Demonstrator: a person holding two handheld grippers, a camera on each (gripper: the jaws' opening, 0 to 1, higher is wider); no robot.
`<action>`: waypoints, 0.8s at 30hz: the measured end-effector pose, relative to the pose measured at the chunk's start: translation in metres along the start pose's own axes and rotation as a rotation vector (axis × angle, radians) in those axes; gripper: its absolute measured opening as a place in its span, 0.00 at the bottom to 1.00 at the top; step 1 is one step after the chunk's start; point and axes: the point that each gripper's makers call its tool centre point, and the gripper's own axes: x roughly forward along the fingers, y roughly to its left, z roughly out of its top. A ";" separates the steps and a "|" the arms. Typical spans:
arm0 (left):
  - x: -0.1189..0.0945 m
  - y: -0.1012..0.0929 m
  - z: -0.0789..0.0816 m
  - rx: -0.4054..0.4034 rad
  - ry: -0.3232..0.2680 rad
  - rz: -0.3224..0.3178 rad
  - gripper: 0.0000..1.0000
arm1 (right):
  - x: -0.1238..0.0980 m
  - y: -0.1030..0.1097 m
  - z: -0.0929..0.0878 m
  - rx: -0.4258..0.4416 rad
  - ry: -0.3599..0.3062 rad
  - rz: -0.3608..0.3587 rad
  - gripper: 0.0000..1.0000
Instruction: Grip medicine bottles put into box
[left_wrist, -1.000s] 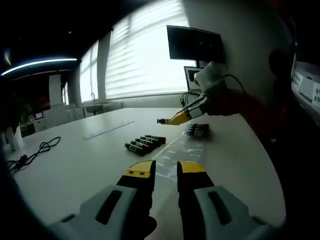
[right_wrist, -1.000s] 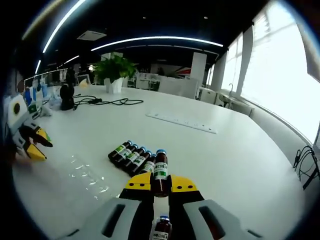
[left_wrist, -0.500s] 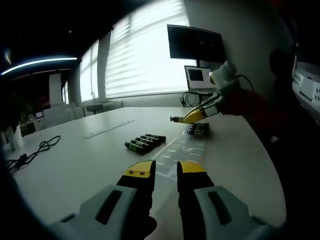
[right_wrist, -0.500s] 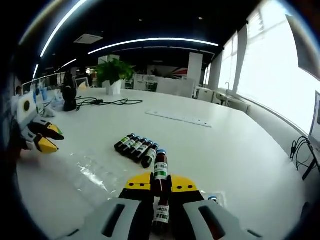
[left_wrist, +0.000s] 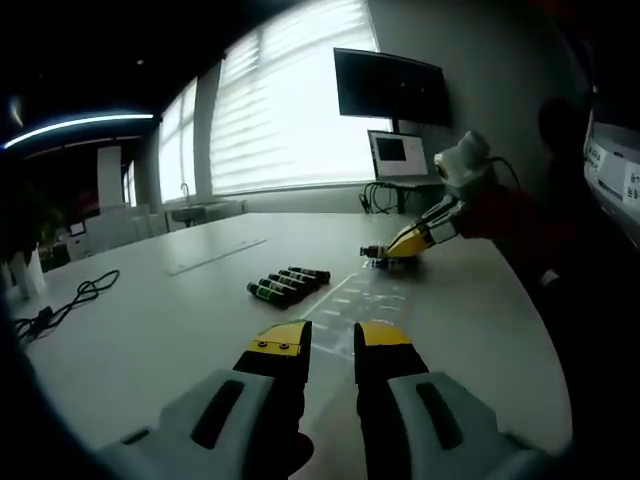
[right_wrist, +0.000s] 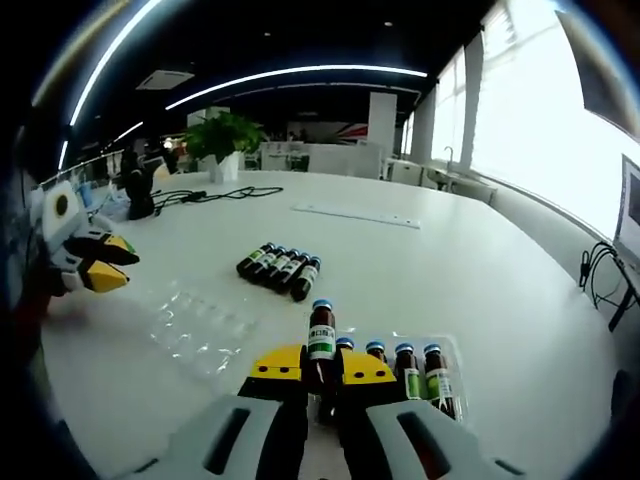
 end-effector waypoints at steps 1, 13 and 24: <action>0.000 0.000 0.000 0.000 0.001 0.000 0.11 | -0.001 0.001 -0.001 0.002 0.003 -0.002 0.07; 0.000 -0.001 -0.001 0.002 0.004 -0.004 0.11 | -0.004 0.007 -0.007 0.022 0.023 -0.003 0.07; 0.000 -0.002 -0.001 0.003 0.005 -0.006 0.11 | -0.003 0.009 -0.008 0.068 0.018 0.007 0.05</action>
